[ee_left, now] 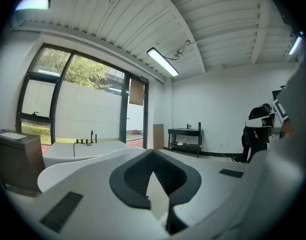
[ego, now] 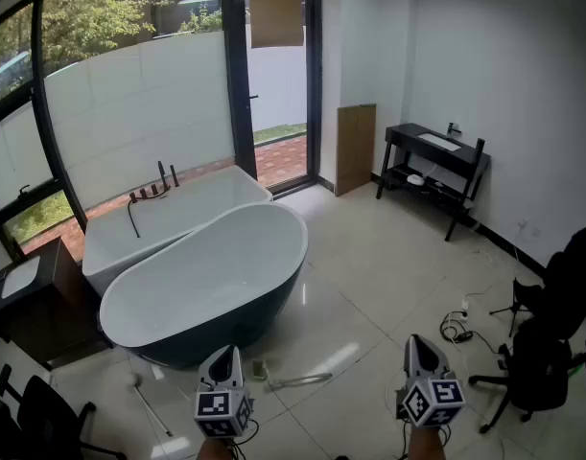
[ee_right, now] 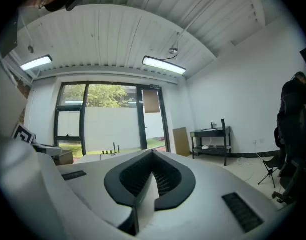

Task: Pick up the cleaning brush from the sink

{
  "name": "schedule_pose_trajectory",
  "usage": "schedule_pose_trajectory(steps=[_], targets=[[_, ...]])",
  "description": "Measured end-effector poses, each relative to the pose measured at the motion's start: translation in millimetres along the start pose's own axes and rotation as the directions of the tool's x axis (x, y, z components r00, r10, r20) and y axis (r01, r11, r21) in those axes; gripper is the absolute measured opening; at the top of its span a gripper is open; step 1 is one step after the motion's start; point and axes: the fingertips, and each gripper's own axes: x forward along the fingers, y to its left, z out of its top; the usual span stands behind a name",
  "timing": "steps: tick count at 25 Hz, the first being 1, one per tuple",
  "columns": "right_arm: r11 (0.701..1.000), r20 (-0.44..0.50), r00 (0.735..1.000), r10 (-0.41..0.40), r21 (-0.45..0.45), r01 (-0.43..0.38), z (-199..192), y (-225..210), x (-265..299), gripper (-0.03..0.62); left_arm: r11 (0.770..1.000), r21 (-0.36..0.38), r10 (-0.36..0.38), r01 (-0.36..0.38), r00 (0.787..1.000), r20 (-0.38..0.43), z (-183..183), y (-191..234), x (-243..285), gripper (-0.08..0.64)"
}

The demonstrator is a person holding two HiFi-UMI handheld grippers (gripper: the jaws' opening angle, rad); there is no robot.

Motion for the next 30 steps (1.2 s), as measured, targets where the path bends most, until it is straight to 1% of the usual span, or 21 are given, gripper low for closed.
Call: schedule_pose_trajectory(steps=[4, 12, 21, 30], targets=[[1.000, -0.009, 1.000, 0.021, -0.003, -0.021, -2, 17, 13, 0.002, 1.000, 0.008, 0.004, -0.004, 1.000, -0.005, 4, 14, 4, 0.006], [0.999, -0.002, 0.999, 0.046, -0.007, -0.046, -8, 65, 41, 0.002, 1.000, 0.001, 0.021, -0.021, 1.000, -0.003, 2, 64, 7, 0.006], [0.996, -0.019, 0.996, 0.082, -0.038, -0.083, -15, 133, 56, 0.002, 0.999, -0.037, 0.028, -0.028, 1.000, -0.007, -7, 125, -5, 0.006], [0.991, -0.024, 0.992, 0.122, -0.052, -0.123, -19, 191, 58, 0.002, 0.998, -0.040, 0.046, -0.045, 0.999, 0.002, -2, 172, -28, 0.006]])
